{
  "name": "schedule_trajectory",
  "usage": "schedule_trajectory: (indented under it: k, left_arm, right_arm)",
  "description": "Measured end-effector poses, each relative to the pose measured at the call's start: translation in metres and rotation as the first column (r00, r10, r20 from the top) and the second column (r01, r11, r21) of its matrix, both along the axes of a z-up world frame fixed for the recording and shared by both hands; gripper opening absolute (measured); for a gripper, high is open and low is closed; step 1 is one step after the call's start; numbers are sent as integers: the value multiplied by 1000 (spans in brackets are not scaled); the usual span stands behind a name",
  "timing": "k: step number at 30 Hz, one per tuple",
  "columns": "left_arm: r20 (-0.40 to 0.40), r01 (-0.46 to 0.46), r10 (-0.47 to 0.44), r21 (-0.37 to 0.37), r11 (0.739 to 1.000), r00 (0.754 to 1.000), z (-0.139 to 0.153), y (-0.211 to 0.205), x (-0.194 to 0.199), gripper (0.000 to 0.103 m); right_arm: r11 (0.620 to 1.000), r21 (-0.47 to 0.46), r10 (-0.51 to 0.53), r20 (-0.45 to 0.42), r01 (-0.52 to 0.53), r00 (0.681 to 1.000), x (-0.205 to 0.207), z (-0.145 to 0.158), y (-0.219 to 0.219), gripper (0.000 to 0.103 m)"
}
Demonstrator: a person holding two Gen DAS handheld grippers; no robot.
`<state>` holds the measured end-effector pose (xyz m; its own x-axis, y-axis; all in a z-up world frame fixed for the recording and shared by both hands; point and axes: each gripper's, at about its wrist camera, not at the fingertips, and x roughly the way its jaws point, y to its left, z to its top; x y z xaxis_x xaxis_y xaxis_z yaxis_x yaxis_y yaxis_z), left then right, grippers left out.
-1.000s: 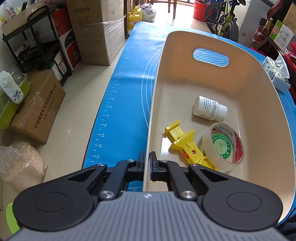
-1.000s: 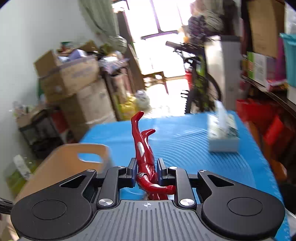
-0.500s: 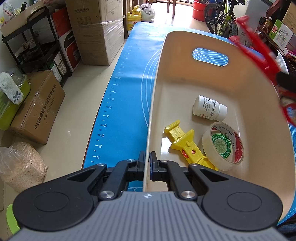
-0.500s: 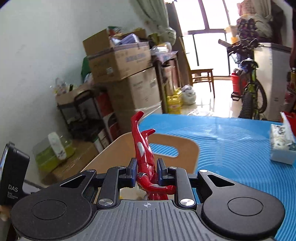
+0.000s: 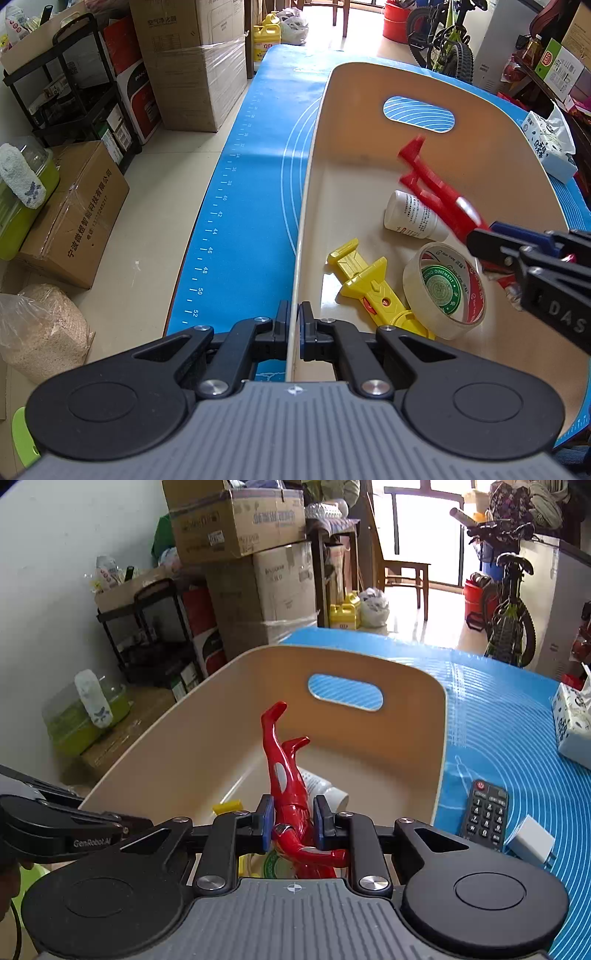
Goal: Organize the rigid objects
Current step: 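Lift the red figurine with the right tool into the basket and release, then move the right tool to the black remote and close on it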
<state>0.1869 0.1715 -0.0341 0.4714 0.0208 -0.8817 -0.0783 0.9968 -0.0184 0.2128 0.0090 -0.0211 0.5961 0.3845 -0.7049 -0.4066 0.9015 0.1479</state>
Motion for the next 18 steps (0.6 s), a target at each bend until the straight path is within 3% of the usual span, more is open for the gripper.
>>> schedule_trajectory:
  k: [6, 9, 13, 15, 18]
  left_arm:
    - [0, 0, 0, 0, 1000, 1000, 0, 0, 0, 6]
    - [0, 0, 0, 0, 1000, 1000, 0, 0, 0, 6]
    - [0, -1, 1, -1, 1000, 1000, 1, 0, 0, 6]
    - [0, 0, 0, 0, 1000, 1000, 1, 0, 0, 6]
    - [0, -1, 1, 0, 1000, 1000, 2, 0, 0, 6]
  right_arm:
    - [1000, 7, 7, -20, -6, 1000, 2, -1, 2, 31]
    - [999, 33, 11, -18, -11, 1000, 2, 2, -2, 46]
    - [999, 30, 13, 47, -15, 999, -8, 13, -5, 72]
    - [999, 45, 11, 65, -14, 998, -10, 20, -11, 74]
    - [998, 67, -15, 101, 8, 995, -14, 33, -23, 84]
